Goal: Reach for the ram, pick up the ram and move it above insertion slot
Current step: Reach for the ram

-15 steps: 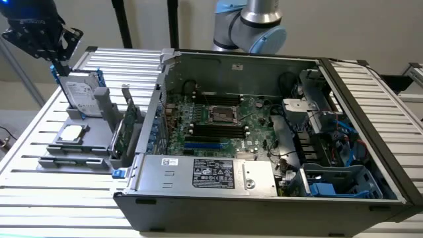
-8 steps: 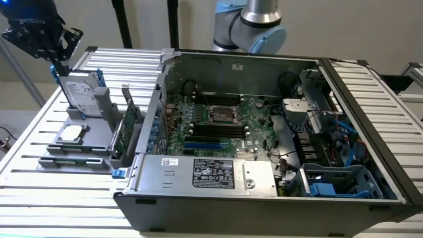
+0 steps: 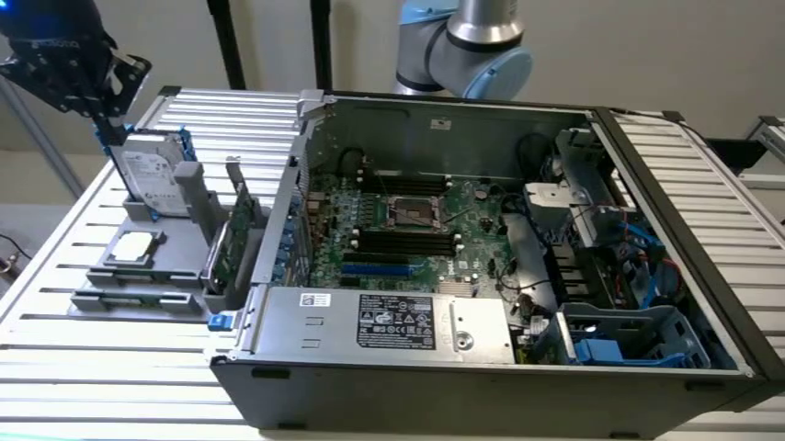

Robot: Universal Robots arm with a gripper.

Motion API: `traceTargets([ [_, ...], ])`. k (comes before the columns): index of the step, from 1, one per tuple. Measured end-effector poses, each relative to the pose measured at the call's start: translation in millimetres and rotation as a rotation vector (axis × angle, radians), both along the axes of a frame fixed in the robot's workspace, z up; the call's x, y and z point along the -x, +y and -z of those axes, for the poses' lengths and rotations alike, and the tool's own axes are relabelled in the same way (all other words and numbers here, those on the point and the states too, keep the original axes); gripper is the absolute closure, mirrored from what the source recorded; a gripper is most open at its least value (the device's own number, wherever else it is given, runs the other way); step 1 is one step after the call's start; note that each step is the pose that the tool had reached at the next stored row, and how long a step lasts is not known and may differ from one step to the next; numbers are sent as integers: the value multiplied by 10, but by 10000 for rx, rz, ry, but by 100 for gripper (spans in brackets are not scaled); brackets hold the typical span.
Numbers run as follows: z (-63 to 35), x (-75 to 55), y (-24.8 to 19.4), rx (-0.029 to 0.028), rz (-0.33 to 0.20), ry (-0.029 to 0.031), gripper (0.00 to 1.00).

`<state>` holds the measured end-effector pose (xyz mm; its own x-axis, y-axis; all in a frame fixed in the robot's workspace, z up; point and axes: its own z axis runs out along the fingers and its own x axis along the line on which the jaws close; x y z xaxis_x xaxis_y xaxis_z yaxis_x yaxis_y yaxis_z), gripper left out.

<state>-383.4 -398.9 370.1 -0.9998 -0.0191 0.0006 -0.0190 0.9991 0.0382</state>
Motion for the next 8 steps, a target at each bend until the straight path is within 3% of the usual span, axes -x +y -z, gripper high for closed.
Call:
traceTargets([
  [8, 5, 0, -365, 0, 0, -1, 89],
])
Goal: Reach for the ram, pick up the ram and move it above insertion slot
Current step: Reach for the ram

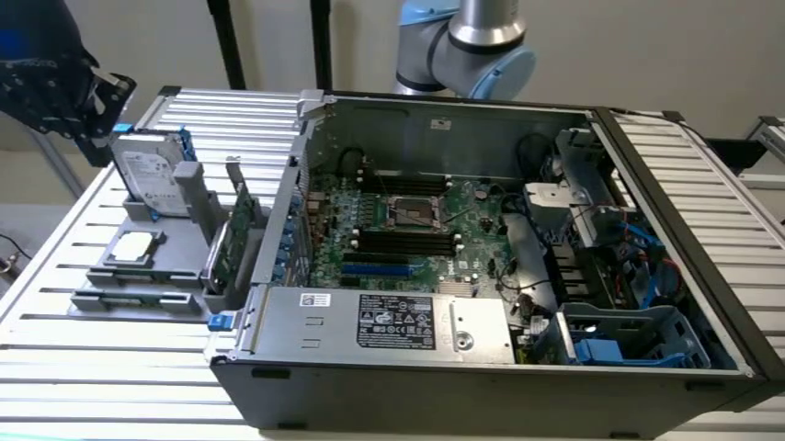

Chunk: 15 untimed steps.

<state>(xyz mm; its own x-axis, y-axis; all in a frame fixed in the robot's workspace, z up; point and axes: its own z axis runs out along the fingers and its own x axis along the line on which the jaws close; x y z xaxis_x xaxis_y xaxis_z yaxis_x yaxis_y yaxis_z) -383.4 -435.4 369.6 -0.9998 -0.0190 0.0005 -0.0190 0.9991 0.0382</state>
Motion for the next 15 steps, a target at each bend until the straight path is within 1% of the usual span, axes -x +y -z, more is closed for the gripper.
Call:
traceTargets([
  [10, 22, 0, -450, -1, -1, 0, 89],
  [11, 23, 0, -465, 0, -1, -1, 89],
  [13, 22, 0, -466, 0, -15, -1, 89],
  [15, 22, 0, -466, 1, -284, 3, 89],
])
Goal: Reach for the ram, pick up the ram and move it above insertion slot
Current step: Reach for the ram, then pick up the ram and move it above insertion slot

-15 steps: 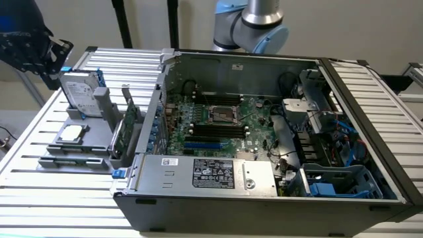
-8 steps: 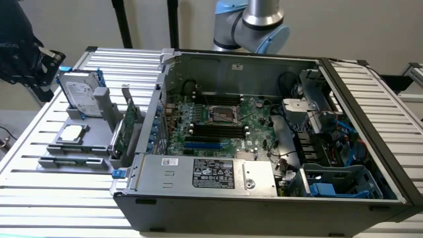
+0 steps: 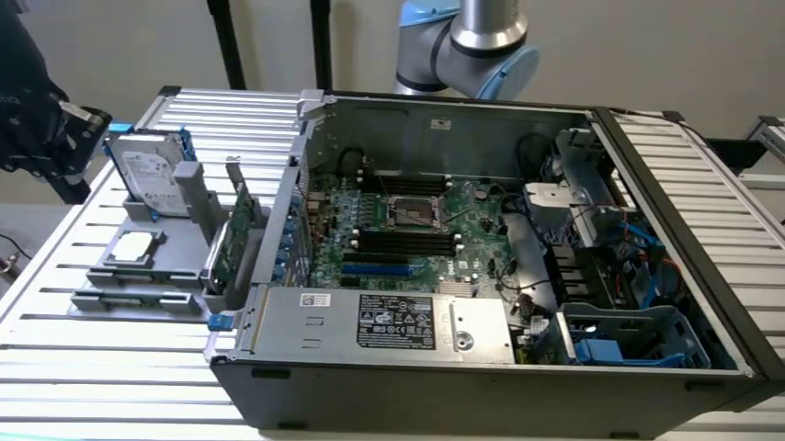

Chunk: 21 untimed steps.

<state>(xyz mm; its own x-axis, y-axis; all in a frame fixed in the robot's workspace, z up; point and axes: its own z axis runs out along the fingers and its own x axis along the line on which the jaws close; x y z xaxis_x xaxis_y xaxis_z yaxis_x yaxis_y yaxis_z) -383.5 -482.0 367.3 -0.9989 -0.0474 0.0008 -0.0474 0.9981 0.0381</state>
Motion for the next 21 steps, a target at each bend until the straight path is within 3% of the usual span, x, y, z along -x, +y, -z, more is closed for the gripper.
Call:
traceTargets([
  [21, 2, 0, 0, 0, -3822, 0, 89],
])
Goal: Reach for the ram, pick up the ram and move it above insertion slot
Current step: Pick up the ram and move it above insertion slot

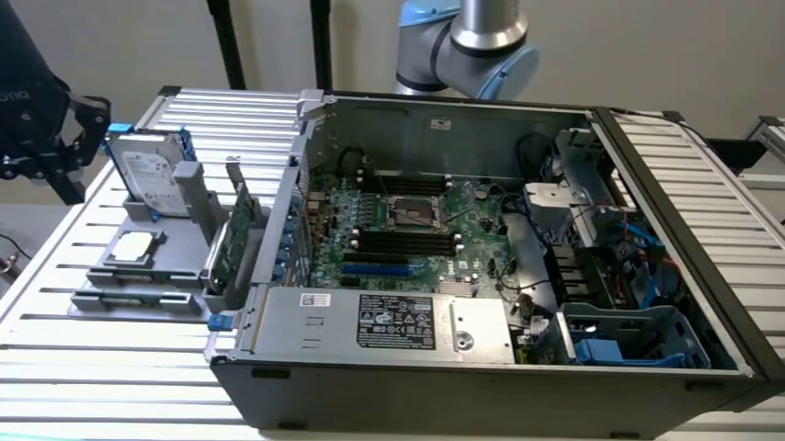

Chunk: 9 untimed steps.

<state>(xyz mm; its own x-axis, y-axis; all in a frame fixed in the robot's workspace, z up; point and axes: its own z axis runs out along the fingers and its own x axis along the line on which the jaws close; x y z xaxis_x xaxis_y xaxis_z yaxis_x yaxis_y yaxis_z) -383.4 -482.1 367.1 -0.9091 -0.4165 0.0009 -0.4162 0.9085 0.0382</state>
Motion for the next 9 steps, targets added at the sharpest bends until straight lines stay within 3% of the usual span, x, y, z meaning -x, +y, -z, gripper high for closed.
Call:
traceTargets([
  [9, 2, 0, 0, 0, -1646, 0, 89],
])
